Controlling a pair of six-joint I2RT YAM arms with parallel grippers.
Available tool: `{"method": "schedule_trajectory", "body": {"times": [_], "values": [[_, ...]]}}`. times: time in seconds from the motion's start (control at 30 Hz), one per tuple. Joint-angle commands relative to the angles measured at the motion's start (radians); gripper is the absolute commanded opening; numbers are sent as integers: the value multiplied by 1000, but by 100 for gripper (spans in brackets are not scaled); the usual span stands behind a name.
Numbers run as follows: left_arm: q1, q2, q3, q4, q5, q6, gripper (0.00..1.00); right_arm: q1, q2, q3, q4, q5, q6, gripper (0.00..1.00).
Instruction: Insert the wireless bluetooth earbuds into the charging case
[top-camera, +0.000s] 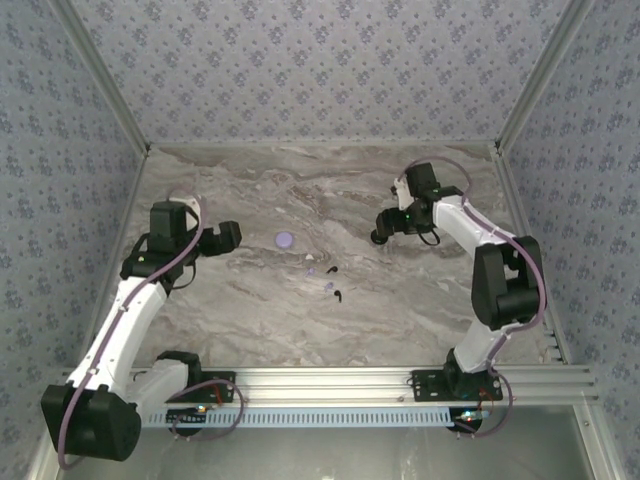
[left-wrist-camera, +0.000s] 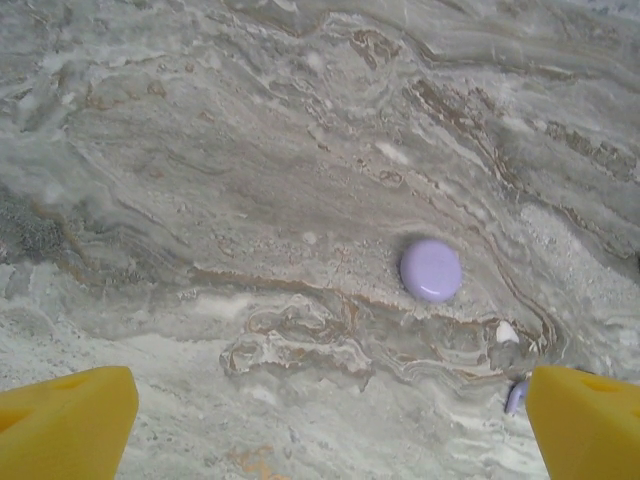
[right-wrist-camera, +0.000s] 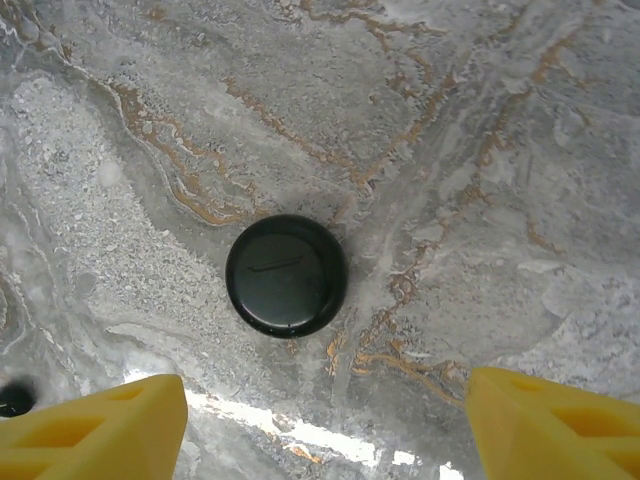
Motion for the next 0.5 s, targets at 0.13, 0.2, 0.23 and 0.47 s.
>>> {"method": "schedule_trajectory", "body": {"times": [0.13, 0.2, 0.23, 0.47], "values": [[-1, 0, 20, -41, 9, 22, 99, 58, 112, 112, -148, 40, -68, 76], [-1, 0, 25, -48, 9, 24, 99, 65, 139, 136, -163, 57, -66, 77], [-2, 0, 26, -46, 8, 24, 99, 68, 151, 148, -169, 62, -69, 77], [-1, 0, 24, -53, 2, 27, 99, 83, 234, 204, -194, 94, -60, 76]]}}
